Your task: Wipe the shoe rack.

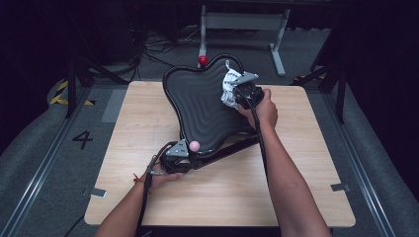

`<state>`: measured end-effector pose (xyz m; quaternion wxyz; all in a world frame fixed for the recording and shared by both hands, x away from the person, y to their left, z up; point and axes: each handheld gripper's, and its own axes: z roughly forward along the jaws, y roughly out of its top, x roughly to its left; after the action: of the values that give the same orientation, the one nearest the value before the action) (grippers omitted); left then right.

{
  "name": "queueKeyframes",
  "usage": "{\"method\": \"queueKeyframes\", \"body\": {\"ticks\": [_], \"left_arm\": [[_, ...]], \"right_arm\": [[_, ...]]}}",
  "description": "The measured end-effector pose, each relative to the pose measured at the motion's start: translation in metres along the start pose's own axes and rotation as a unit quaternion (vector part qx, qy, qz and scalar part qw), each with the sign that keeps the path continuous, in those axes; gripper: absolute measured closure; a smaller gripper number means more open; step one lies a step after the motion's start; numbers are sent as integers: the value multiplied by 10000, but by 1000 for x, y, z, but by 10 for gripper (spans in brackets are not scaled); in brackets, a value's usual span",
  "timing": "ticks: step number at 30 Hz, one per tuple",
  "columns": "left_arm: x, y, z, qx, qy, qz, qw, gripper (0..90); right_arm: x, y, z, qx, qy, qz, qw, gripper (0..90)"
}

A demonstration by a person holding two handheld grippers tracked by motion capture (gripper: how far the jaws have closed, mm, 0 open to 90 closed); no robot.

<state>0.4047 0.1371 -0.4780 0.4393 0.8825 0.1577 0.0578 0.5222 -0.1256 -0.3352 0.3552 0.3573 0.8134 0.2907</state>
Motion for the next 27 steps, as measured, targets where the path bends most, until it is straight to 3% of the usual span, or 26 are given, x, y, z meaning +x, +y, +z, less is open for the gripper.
{"method": "queueKeyframes", "body": {"ticks": [11,20,24,27], "left_arm": [[0,0,0,-25,-5,-20,10000,742],[0,0,0,-32,-6,-7,10000,742],[0,0,0,-27,-23,-17,10000,742],[0,0,0,-44,-27,-18,10000,743]], "right_arm": [[-19,-15,1,22,-40,260,9997,803],[-21,-26,-4,37,51,290,9996,804],[-19,-23,-3,61,18,264,9996,801],[-15,-17,-2,-68,6,185,9998,800]]}}
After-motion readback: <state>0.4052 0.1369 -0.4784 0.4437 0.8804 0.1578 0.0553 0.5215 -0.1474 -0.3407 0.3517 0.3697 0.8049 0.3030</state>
